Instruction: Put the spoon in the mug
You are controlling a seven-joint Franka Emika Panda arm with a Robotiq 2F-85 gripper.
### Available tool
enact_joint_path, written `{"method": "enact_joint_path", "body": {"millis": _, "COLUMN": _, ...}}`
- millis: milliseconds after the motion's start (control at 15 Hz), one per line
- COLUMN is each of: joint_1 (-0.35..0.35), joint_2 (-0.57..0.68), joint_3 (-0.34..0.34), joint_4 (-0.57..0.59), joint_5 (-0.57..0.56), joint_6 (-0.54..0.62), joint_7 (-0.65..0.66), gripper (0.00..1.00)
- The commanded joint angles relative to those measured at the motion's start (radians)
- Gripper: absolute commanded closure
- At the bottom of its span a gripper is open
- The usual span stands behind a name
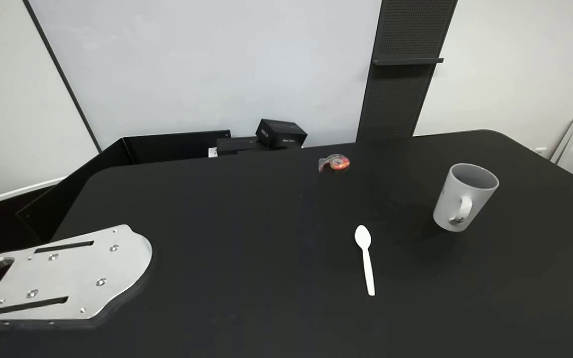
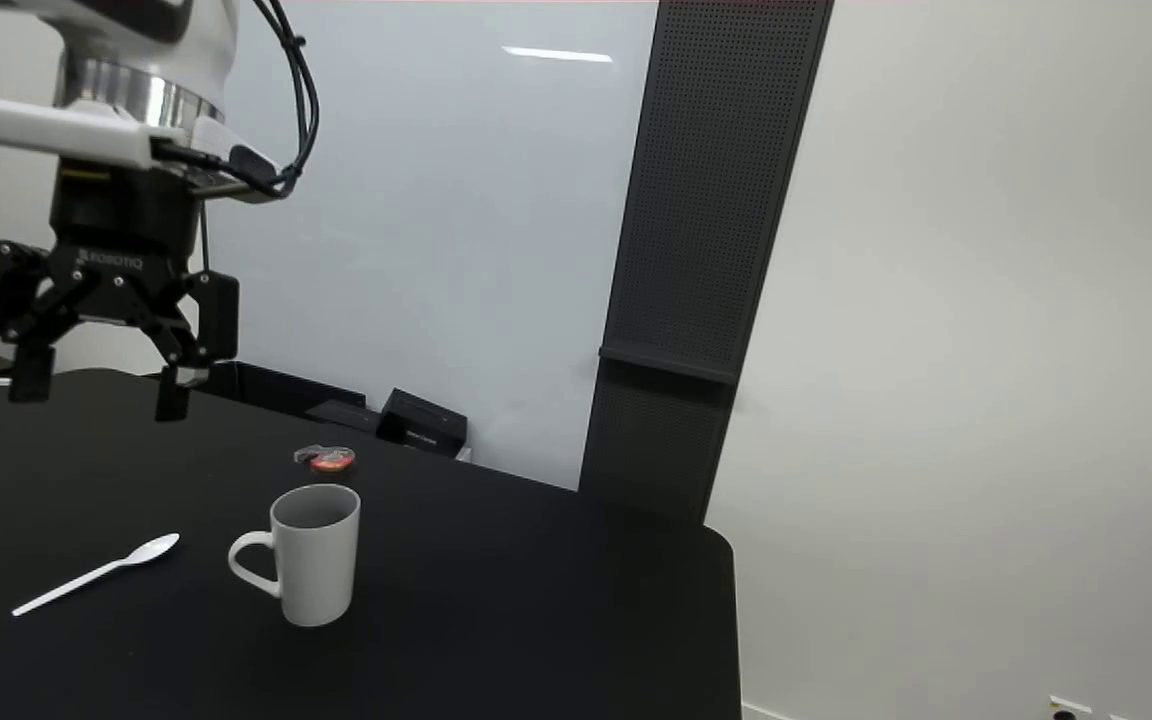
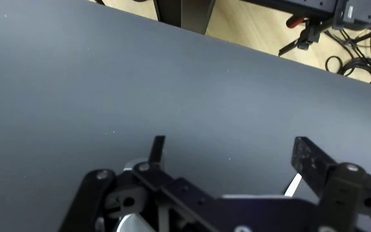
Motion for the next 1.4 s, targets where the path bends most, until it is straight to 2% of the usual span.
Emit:
{"method": "enact_joint_path", "body": {"millis": 0, "joint_1": 0.012, "joint_2": 0.139, "joint_3": 0.030, "joint_4": 0.076, "joint_5": 0.029, "joint_6": 0.110, "joint_7": 0.171, "gripper": 0.00}}
{"method": "enact_joint_path", "body": {"millis": 333, "joint_1": 0.054, "joint_2": 0.292, "joint_3": 0.054, "joint_4": 0.132, "joint_5": 0.034, "joint_6": 0.289, "joint_7": 0.393, "gripper": 0.00}}
{"method": "enact_joint_path", "body": {"millis": 667, "joint_1": 0.140, "joint_2": 0.404, "joint_3": 0.047, "joint_4": 0.179, "joint_5": -0.050, "joint_6": 0.420, "joint_7": 0.553, "gripper": 0.00}}
{"method": "enact_joint_path", "body": {"millis": 1067, "joint_1": 0.260, "joint_2": 0.497, "joint_3": 0.001, "joint_4": 0.224, "joint_5": -0.198, "joint_6": 0.518, "joint_7": 0.748, "gripper": 0.00}}
{"method": "enact_joint_path", "body": {"millis": 1333, "joint_1": 0.317, "joint_2": 0.550, "joint_3": -0.038, "joint_4": 0.264, "joint_5": -0.256, "joint_6": 0.508, "joint_7": 0.883, "gripper": 0.00}}
